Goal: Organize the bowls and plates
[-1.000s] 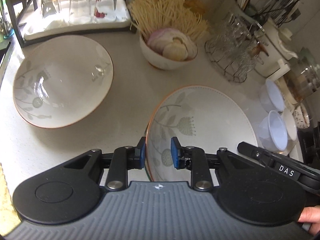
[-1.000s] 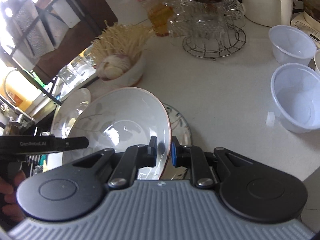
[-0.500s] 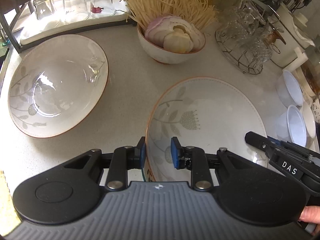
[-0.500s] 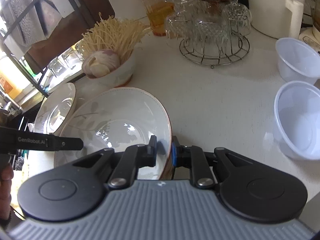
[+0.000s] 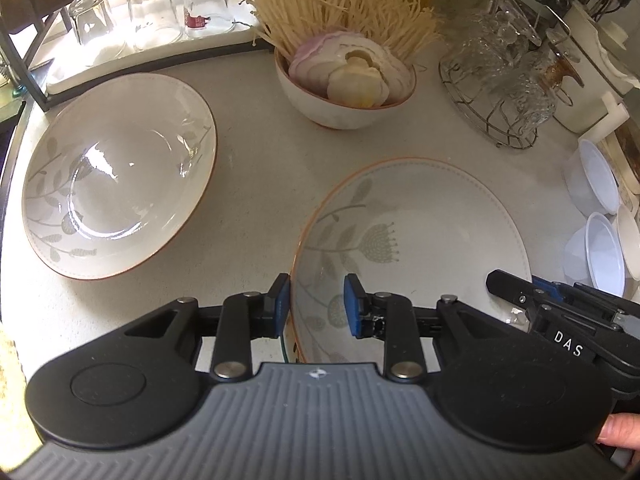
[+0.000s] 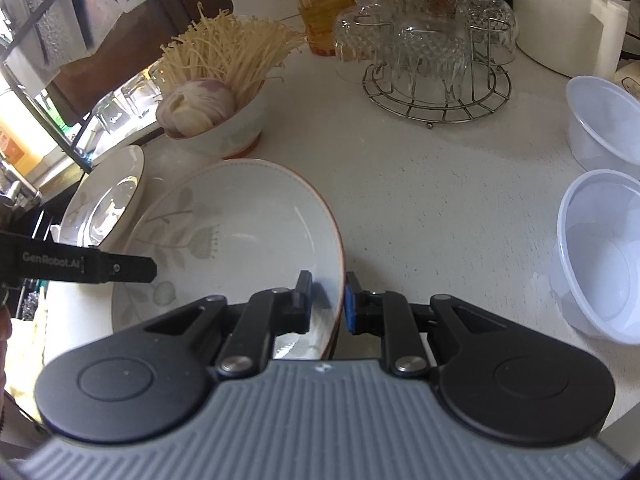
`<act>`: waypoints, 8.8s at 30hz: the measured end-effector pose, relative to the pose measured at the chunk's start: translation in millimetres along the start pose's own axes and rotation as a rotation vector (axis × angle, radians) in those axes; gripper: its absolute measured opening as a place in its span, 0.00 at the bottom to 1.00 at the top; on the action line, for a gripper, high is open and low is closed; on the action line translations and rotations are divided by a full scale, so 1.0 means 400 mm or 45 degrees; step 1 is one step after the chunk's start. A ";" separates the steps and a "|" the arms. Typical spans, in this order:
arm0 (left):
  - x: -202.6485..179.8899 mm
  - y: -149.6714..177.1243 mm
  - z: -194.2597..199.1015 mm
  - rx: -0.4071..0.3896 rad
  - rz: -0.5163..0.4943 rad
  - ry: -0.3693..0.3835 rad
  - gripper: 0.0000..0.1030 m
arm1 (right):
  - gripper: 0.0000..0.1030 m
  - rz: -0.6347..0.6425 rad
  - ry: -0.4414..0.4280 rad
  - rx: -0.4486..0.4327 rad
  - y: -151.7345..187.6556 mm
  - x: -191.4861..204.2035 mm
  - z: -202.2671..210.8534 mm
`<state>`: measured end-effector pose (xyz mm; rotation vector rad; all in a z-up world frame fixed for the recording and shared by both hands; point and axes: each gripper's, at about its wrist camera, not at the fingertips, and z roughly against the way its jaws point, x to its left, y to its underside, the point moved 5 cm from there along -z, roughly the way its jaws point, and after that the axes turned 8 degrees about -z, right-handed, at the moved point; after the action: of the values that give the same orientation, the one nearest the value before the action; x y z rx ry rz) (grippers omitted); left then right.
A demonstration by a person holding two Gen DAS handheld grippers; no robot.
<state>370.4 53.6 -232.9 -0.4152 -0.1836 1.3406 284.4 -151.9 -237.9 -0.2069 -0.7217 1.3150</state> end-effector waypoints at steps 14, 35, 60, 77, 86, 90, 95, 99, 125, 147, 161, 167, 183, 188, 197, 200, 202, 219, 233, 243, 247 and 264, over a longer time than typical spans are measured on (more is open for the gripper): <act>0.021 0.015 0.052 -0.062 0.096 0.022 0.34 | 0.20 -0.035 -0.012 -0.049 -0.020 -0.012 0.034; -0.064 -0.012 0.390 -0.425 0.055 0.025 0.35 | 0.20 0.075 -0.192 -0.303 -0.110 0.091 0.359; -0.103 0.135 0.429 -0.373 0.120 -0.002 0.40 | 0.20 0.243 -0.272 -0.204 -0.027 0.118 0.431; 0.019 0.158 0.462 -0.394 0.286 -0.101 0.42 | 0.20 0.326 -0.365 -0.080 -0.035 0.221 0.357; 0.131 0.129 0.459 -0.399 0.349 -0.123 0.47 | 0.20 0.320 -0.377 -0.046 -0.079 0.298 0.296; 0.185 0.112 0.442 -0.385 0.374 -0.141 0.54 | 0.20 0.302 -0.373 -0.016 -0.100 0.328 0.258; 0.252 0.094 0.407 -0.364 0.401 -0.143 0.54 | 0.20 0.285 -0.359 0.020 -0.118 0.361 0.206; 0.310 0.080 0.376 -0.349 0.427 -0.139 0.56 | 0.20 0.296 -0.361 0.039 -0.134 0.389 0.160; 0.639 0.029 0.077 -0.142 0.493 0.041 0.60 | 0.50 0.032 -0.232 0.358 -0.162 0.493 -0.218; 0.716 -0.063 -0.032 -0.086 0.417 0.174 0.26 | 0.32 -0.066 -0.098 0.366 -0.159 0.518 -0.335; 0.716 -0.056 -0.039 -0.095 0.426 0.134 0.13 | 0.23 -0.009 -0.101 0.428 -0.151 0.526 -0.357; 0.705 -0.052 -0.029 -0.089 0.408 0.103 0.13 | 0.23 0.083 -0.095 0.450 -0.154 0.541 -0.362; 0.618 -0.061 0.169 -0.177 0.401 -0.019 0.11 | 0.23 0.085 -0.268 0.407 -0.198 0.531 -0.216; 0.588 -0.061 0.223 -0.212 0.461 -0.009 0.11 | 0.23 0.078 -0.328 0.368 -0.226 0.516 -0.154; 0.449 -0.058 0.284 -0.250 0.466 -0.018 0.11 | 0.23 0.089 -0.354 0.321 -0.252 0.428 -0.041; 0.389 -0.053 0.295 -0.274 0.461 -0.010 0.11 | 0.23 0.106 -0.356 0.290 -0.256 0.388 -0.002; 0.351 -0.046 0.297 -0.283 0.457 -0.004 0.11 | 0.23 0.109 -0.352 0.276 -0.256 0.357 0.019; 0.081 0.075 0.190 -0.245 0.452 0.028 0.11 | 0.23 0.143 -0.243 0.272 -0.156 0.122 0.074; 0.030 0.119 0.087 -0.155 0.439 0.017 0.13 | 0.23 0.202 -0.152 0.262 -0.101 0.057 0.026; 0.026 0.103 0.060 -0.136 0.290 -0.054 0.15 | 0.23 0.266 -0.097 0.223 -0.069 0.065 0.014; 0.027 0.109 0.044 -0.120 0.284 -0.054 0.17 | 0.23 0.269 -0.095 0.223 -0.062 0.063 0.010; 0.049 0.148 0.048 -0.136 0.439 0.101 0.17 | 0.24 0.093 -0.114 0.210 -0.071 0.034 0.021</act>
<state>314.3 86.2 -240.6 -0.6097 -0.1210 1.6535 303.5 -149.3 -211.4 -0.0418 -0.6824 1.4534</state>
